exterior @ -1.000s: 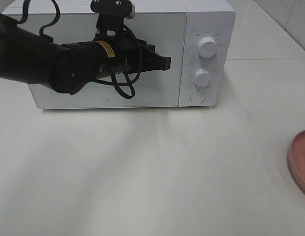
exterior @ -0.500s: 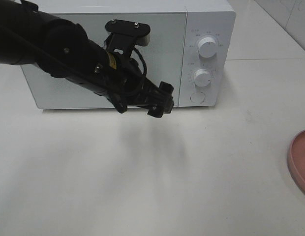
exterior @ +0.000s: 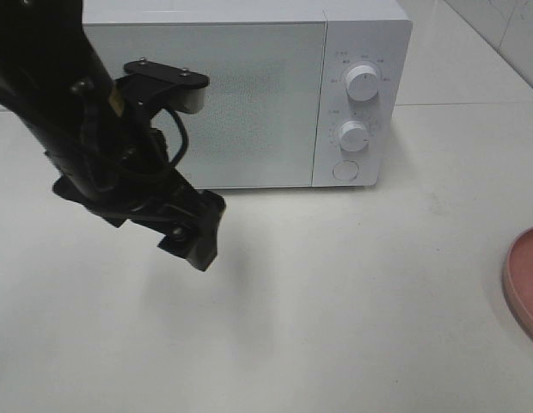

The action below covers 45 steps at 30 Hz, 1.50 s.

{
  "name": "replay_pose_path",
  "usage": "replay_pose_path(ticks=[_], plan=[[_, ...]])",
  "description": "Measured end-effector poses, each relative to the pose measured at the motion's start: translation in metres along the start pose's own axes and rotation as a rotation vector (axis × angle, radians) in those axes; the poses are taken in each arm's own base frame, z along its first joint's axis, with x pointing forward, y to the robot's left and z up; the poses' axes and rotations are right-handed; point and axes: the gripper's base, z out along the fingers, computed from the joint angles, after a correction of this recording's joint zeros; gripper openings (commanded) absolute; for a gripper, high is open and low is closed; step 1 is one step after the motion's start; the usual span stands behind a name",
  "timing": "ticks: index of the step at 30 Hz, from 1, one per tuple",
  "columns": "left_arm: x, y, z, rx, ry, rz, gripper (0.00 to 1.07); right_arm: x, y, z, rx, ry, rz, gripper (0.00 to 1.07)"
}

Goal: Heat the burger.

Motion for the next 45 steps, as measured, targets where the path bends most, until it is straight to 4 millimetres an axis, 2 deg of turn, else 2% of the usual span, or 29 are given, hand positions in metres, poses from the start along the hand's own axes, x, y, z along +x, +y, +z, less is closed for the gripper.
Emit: replay_pose_path(ticks=[2, 3, 5, 6, 8, 9, 11, 12, 14, 15, 16, 17, 18, 19, 20, 21, 23, 24, 25, 27, 30, 31, 32, 33, 35, 36, 37, 41, 45], plan=[[0.006, 0.03, -0.009, -0.021, 0.061, -0.106, 0.98, 0.0, 0.0, 0.0, 0.0, 0.0, 0.0, 0.75], [0.006, 0.03, -0.009, -0.021, 0.061, -0.106, 0.98, 0.0, 0.0, 0.0, 0.0, 0.0, 0.0, 0.75], [0.012, 0.058, -0.018, -0.03, 0.085, -0.193, 0.98, 0.0, 0.0, 0.0, 0.0, 0.0, 0.0, 0.75], [0.012, 0.058, -0.018, -0.03, 0.085, -0.193, 0.98, 0.0, 0.0, 0.0, 0.0, 0.0, 0.0, 0.75], [0.021, 0.084, -0.03, -0.029, 0.096, -0.265, 0.98, 0.0, 0.0, 0.0, 0.0, 0.0, 0.0, 0.75], [0.021, 0.084, -0.03, -0.029, 0.096, -0.265, 0.98, 0.0, 0.0, 0.0, 0.0, 0.0, 0.0, 0.75], [0.032, 0.107, -0.043, -0.025, 0.1, -0.332, 0.98, 0.0, 0.0, 0.0, 0.0, 0.0, 0.0, 0.75], [0.032, 0.107, -0.043, -0.025, 0.1, -0.332, 0.98, 0.0, 0.0, 0.0, 0.0, 0.0, 0.0, 0.75], [0.05, 0.128, -0.053, -0.033, 0.098, -0.411, 0.98, 0.0, 0.0, 0.0, 0.0, 0.0, 0.0, 0.75], [0.05, 0.128, -0.053, -0.033, 0.098, -0.411, 0.98, 0.0, 0.0, 0.0, 0.0, 0.0, 0.0, 0.75], [0.058, 0.132, -0.056, -0.035, 0.095, -0.433, 0.98, 0.0, 0.0, 0.0, 0.0, 0.0, 0.0, 0.75], [0.074, 0.142, -0.059, -0.043, 0.096, -0.489, 0.98, 0.0, 0.0, 0.0, 0.0, 0.0, 0.0, 0.75], [0.074, 0.142, -0.059, -0.043, 0.096, -0.489, 0.98, 0.0, 0.0, 0.0, 0.0, 0.0, 0.0, 0.75], [0.083, 0.146, -0.06, -0.047, 0.098, -0.519, 0.98, 0.0, 0.0, 0.0, 0.0, 0.0, 0.0, 0.75], [0.102, 0.153, -0.063, -0.056, 0.095, -0.581, 0.98, 0.0, 0.0, 0.0, 0.0, 0.0, 0.0, 0.75], [0.102, 0.153, -0.063, -0.056, 0.095, -0.581, 0.98, 0.0, 0.0, 0.0, 0.0, 0.0, 0.0, 0.75], [0.126, 0.153, -0.066, -0.062, 0.087, -0.646, 0.98, 0.0, 0.0, 0.0, 0.0, 0.0, 0.0, 0.75], [0.126, 0.153, -0.066, -0.062, 0.087, -0.646, 0.98, 0.0, 0.0, 0.0, 0.0, 0.0, 0.0, 0.75], [0.139, 0.147, -0.071, -0.068, 0.064, -0.663, 0.98, 0.0, 0.0, 0.0, 0.0, 0.0, 0.0, 0.75], [0.144, 0.144, -0.074, -0.072, 0.05, -0.667, 0.98, 0.0, 0.0, 0.0, 0.0, 0.0, 0.0, 0.75], [0.159, 0.132, -0.078, -0.08, 0.02, -0.664, 0.98, 0.0, 0.0, 0.0, 0.0, 0.001, 0.0, 0.75], [0.17, 0.123, -0.082, -0.09, -0.015, -0.659, 0.98, 0.0, 0.0, 0.0, 0.0, 0.001, 0.0, 0.75], [0.17, 0.123, -0.082, -0.09, -0.015, -0.659, 0.98, 0.0, 0.0, 0.0, 0.0, 0.001, 0.0, 0.75], [0.18, 0.114, -0.087, -0.106, -0.063, -0.651, 0.98, 0.0, 0.0, 0.0, 0.0, 0.0, 0.0, 0.75], [0.184, 0.11, -0.088, -0.112, -0.083, -0.648, 0.98, 0.0, 0.0, 0.0, 0.0, 0.001, 0.0, 0.75], [0.195, 0.102, -0.091, -0.131, -0.137, -0.64, 0.98, 0.0, 0.0, 0.0, 0.0, 0.001, 0.0, 0.75], [0.195, 0.102, -0.091, -0.131, -0.137, -0.64, 0.98, 0.0, 0.0, 0.0, 0.0, 0.001, 0.0, 0.75], [0.219, 0.085, -0.096, -0.195, -0.277, -0.609, 0.98, 0.0, 0.0, 0.0, 0.0, 0.001, 0.0, 0.75], [0.234, 0.073, -0.104, -0.232, -0.374, -0.586, 0.98, 0.0, 0.0, 0.0, 0.0, 0.001, 0.0, 0.75]])
